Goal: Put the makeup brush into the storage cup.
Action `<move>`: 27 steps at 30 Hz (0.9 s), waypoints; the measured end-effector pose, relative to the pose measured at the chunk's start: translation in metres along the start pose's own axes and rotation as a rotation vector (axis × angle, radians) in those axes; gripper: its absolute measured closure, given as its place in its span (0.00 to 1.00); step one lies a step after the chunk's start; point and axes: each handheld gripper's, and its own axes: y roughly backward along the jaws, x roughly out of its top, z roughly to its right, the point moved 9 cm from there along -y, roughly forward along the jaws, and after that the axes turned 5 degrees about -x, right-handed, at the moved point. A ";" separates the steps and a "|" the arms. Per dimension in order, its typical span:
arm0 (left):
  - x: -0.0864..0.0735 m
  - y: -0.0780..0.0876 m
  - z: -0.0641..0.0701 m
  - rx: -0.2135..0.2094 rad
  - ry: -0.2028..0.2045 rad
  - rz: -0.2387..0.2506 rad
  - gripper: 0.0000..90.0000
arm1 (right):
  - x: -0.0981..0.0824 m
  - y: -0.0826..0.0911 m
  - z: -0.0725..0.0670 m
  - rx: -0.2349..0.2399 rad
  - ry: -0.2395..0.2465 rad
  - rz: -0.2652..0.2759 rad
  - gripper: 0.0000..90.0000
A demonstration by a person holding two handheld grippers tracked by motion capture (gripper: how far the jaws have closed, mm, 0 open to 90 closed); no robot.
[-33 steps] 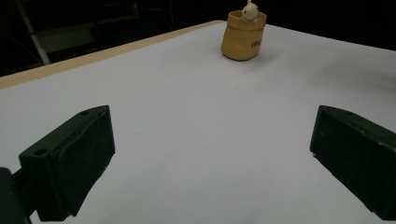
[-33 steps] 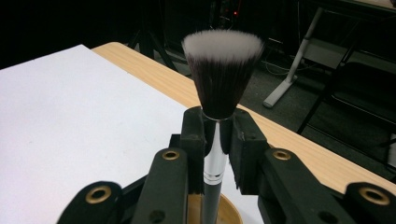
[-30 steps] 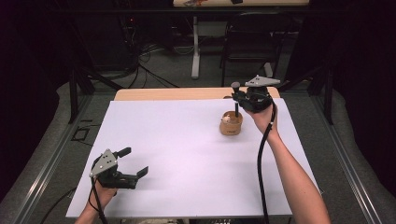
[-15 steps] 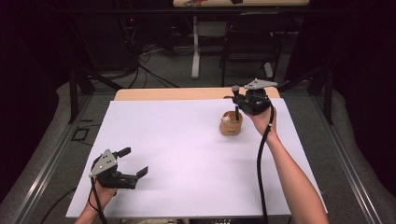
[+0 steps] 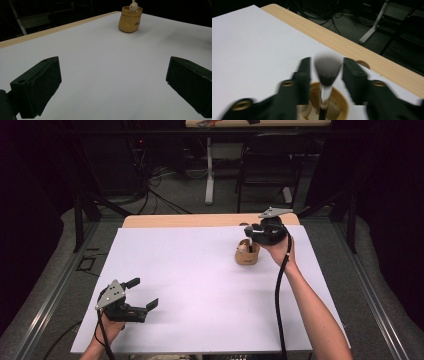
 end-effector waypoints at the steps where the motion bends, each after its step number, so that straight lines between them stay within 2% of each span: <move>1: 0.000 0.000 0.000 0.001 0.001 0.001 0.00 | -0.001 0.000 0.000 0.007 -0.010 -0.010 0.51; 2: 0.000 0.000 0.000 0.003 0.001 0.003 0.00 | -0.002 0.001 -0.001 0.022 -0.015 -0.008 0.49; 4: 0.000 0.001 0.000 0.003 0.001 0.002 0.00 | -0.002 0.003 -0.001 0.027 -0.031 0.002 0.35; 7: 0.000 0.001 0.000 0.004 0.001 0.002 0.00 | -0.004 0.006 -0.001 0.032 -0.040 0.012 0.22; 13: 0.001 0.000 0.000 -0.002 0.000 0.003 0.00 | -0.012 0.013 -0.005 0.066 -0.025 0.008 0.05; 16: 0.001 0.000 0.000 0.004 0.001 0.004 0.00 | -0.014 0.016 -0.008 0.075 -0.016 0.009 0.01; 17: 0.000 0.000 -0.001 0.004 0.004 0.002 0.00 | -0.017 0.022 -0.012 0.089 -0.003 0.022 0.00; 27: 0.000 0.001 0.000 0.002 0.007 0.005 0.00 | -0.027 0.049 -0.028 0.129 0.042 0.080 0.00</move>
